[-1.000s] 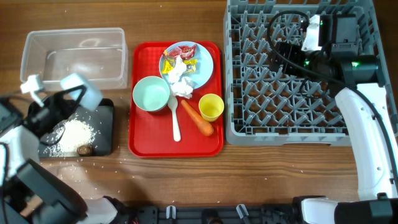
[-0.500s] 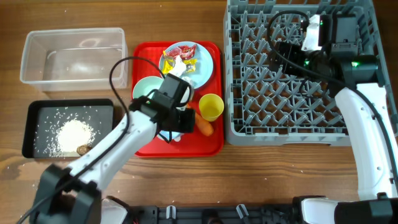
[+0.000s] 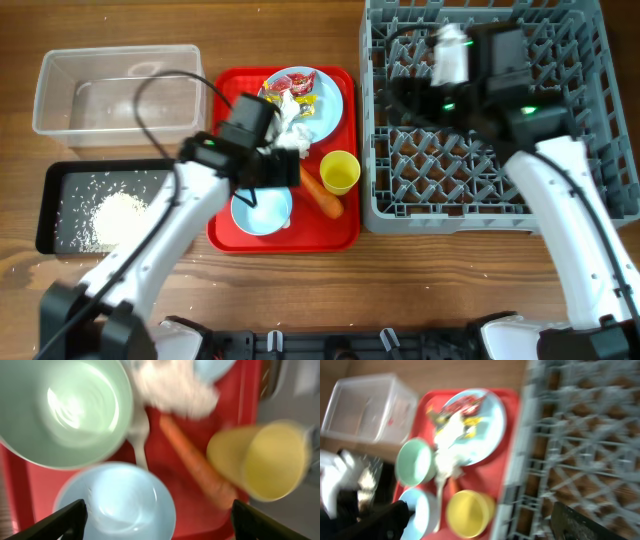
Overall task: Sort waste into correct bins and load items into the dishwasher rack
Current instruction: 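Set the light-blue bowl back on the red tray with the left gripper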
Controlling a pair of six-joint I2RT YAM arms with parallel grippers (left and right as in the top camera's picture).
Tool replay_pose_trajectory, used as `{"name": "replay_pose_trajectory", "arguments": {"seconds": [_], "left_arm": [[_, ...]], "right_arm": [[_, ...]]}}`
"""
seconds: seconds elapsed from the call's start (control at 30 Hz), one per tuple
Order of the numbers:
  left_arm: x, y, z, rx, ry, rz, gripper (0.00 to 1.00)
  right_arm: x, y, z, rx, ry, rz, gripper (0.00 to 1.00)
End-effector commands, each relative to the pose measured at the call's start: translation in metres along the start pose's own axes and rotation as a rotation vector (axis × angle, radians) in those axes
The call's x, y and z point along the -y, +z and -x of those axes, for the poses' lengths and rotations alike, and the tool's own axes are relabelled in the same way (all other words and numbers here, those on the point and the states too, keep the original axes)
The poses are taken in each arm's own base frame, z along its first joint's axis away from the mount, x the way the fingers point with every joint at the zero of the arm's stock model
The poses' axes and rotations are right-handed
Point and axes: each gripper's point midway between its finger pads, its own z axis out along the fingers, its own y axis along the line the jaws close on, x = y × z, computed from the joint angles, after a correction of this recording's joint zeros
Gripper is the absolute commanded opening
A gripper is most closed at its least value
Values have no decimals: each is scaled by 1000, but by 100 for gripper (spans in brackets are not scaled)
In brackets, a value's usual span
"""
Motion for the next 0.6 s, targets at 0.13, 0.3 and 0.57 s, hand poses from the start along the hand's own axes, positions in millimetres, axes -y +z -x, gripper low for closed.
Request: {"name": "replay_pose_trajectory", "arguments": {"seconds": [0.13, 0.3, 0.57], "left_arm": [[-30, -30, 32, 112, -105, 8, 95], [16, -24, 47, 149, -43, -172, 88], [98, 54, 49, 111, 143, -249, 85]], "right_arm": [[-37, 83, -58, -254, -187, 3, 81], [-23, 74, -40, -196, -159, -14, 74], [96, -24, 2, -24, 119, -201, 82]]}}
